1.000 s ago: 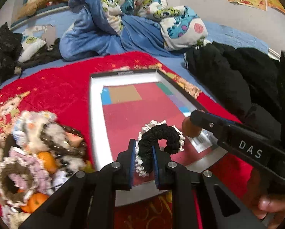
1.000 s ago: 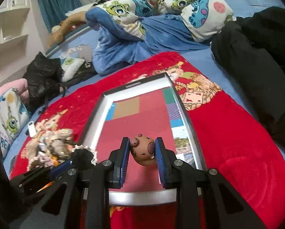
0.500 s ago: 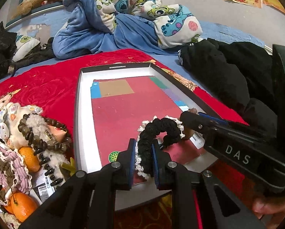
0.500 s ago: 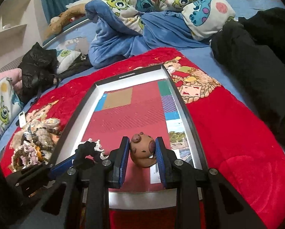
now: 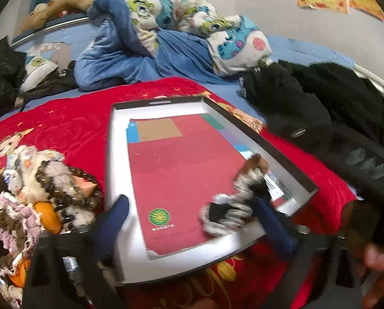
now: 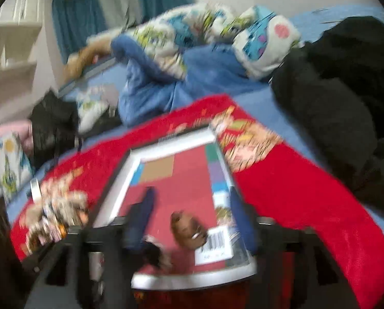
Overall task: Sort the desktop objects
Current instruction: 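Open the left tool to drop the scrunchie in the box while the right tool releases the figure, then move both tools back over the pile of items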
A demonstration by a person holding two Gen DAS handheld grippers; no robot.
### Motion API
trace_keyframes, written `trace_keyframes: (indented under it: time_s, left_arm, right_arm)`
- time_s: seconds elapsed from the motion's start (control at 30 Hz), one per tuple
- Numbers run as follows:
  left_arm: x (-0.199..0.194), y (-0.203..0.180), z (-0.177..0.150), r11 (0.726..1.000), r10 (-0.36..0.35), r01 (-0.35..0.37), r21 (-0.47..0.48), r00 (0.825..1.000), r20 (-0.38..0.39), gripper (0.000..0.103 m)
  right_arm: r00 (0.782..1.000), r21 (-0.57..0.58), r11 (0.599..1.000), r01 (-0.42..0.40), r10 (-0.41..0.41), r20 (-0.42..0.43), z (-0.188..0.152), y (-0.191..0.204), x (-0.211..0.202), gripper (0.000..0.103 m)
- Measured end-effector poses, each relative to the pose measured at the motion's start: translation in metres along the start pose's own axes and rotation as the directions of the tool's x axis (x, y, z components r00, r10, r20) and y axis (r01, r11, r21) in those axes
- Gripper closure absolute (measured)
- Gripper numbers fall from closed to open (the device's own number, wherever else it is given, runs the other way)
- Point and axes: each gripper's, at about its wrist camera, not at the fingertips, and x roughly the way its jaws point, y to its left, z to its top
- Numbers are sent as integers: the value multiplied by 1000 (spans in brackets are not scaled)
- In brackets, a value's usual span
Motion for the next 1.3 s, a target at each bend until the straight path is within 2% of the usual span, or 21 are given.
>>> trace_keyframes:
  time_s: [0.07, 0.13, 0.23, 0.37, 0.57, 0.73, 0.87, 1.0, 1.17, 1.3]
  left_arm:
    - [-5, 3, 2, 1000, 14, -13, -16, 1000, 21, 1]
    - [-8, 3, 3, 1000, 23, -22, -17, 999, 30, 0]
    - [-7, 4, 4, 999, 32, -31, -18, 999, 24, 0]
    - [-10, 8, 5, 999, 28, -28, -29, 999, 19, 0]
    - [-22, 14, 9, 998, 45, -44, -39, 999, 23, 0]
    - [-44, 31, 16, 996, 56, -54, -74, 998, 25, 0]
    - [-63, 45, 18, 993, 87, -84, -80, 996, 33, 0]
    - [-88, 65, 16, 989, 128, -124, -83, 991, 46, 0]
    - [-125, 100, 12, 978, 192, -186, -98, 980, 53, 0]
    - [-157, 130, 7, 963, 251, -242, -121, 966, 63, 0]
  right_arm:
    - [999, 52, 999, 9, -12, 40, 4, -10, -8, 0]
    - [998, 89, 996, 17, -22, 61, 8, -18, -13, 0]
    - [997, 124, 990, 65, -69, 26, 12, -28, -10, 0]
    - [997, 152, 985, 77, -80, 13, 11, -36, -9, 0]
    - [997, 181, 981, 64, -69, 24, 13, -34, -13, 0]
    - [998, 179, 983, 42, -50, 44, 13, -16, -19, 0]
    - [999, 149, 989, 14, -21, 48, 13, 4, -20, 0]
    - [998, 150, 987, -48, 40, 56, 12, 25, -23, 0]
    - [994, 116, 988, -102, 97, 51, 5, 59, -26, 0]
    - [984, 101, 979, -176, 175, 27, -2, 86, -30, 0]
